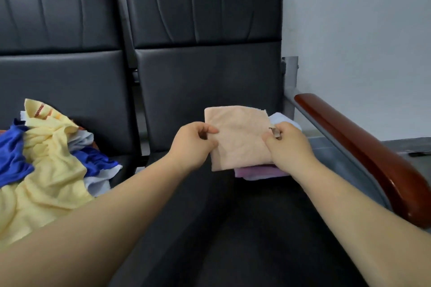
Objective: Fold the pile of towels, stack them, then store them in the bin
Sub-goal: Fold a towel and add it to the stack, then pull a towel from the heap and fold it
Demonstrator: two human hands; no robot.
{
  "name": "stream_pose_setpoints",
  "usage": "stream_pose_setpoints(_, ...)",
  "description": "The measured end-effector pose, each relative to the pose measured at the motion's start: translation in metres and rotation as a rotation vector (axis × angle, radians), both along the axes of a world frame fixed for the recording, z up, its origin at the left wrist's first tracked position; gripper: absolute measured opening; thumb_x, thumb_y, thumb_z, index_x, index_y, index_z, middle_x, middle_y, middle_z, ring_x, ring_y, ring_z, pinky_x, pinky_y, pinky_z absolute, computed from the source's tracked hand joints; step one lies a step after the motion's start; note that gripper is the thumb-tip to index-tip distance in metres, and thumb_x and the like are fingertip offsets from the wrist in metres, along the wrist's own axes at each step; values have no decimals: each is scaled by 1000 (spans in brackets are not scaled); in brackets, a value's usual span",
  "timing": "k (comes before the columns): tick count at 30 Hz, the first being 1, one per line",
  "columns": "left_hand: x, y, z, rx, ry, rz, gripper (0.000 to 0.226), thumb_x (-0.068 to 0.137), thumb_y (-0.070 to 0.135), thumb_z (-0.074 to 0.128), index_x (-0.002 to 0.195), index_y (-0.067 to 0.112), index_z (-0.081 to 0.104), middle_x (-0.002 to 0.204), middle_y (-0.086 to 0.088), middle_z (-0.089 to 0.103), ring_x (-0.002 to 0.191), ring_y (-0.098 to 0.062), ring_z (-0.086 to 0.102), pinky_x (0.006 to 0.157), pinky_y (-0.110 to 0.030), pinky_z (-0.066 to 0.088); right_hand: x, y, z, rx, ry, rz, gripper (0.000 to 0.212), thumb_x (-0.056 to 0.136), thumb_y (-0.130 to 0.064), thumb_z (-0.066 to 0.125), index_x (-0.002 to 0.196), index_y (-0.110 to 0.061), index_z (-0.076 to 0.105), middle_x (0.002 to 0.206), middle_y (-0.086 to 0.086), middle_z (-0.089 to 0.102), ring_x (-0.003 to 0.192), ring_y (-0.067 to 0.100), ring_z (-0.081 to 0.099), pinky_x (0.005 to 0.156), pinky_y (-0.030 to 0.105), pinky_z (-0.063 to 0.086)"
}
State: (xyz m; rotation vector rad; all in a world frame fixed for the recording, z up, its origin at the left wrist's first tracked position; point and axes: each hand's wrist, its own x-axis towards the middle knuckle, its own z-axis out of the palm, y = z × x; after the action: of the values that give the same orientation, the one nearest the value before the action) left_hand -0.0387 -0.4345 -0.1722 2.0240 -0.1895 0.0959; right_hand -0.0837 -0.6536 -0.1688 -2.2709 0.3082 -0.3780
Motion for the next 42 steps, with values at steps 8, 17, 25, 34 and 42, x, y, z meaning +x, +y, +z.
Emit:
stream_pose_setpoints(8, 111, -92, 12, -59, 60, -23, 22, 89, 5, 67, 102, 23, 70, 110, 0, 69, 96, -14, 66, 89, -34, 59, 112, -76, 10, -70, -43, -155, 34, 101, -29, 54, 70, -16, 47, 71, 1, 53, 66, 22, 53, 53, 33, 27)
stream_pose_setpoints(17, 109, -100, -11, 111, 199, 19, 28, 97, 29, 51, 104, 15, 73, 108, -10, 73, 102, -29, 69, 91, -47, 59, 108, -69, -14, -174, 137, -160, 55, 100, -55, 57, 130, -10, 59, 125, 10, 65, 117, 33, 61, 84, 36, 47)
stream_pose_setpoints(25, 31, 16, 0, 261, 108, 59, 43, 97, 35, 61, 139, 26, 56, 125, 4, 63, 100, -14, 63, 81, -29, 53, 31, 32, 6, -395, 72, 33, 47, 98, -49, 61, 137, -22, 56, 135, 0, 58, 122, 25, 53, 100, 42, 50)
stream_pose_setpoints(34, -57, 241, 5, 469, 101, 319, 61, 88, 28, 74, 144, 22, 51, 134, -4, 59, 121, -19, 58, 87, -26, 42, 12, 220, 3, -277, 132, 486, 57, 94, -50, 65, 144, -25, 52, 148, -3, 46, 131, 23, 47, 103, 42, 50)
stream_pose_setpoints(42, -75, 382, -10, 525, 174, 521, 66, 86, 35, 76, 145, 24, 48, 141, -3, 53, 106, -21, 62, 75, -32, 50, 24, 363, -7, -277, 219, 724, 50, 92, -40, 66, 138, -25, 55, 138, -2, 53, 113, 22, 59, 85, 32, 49)
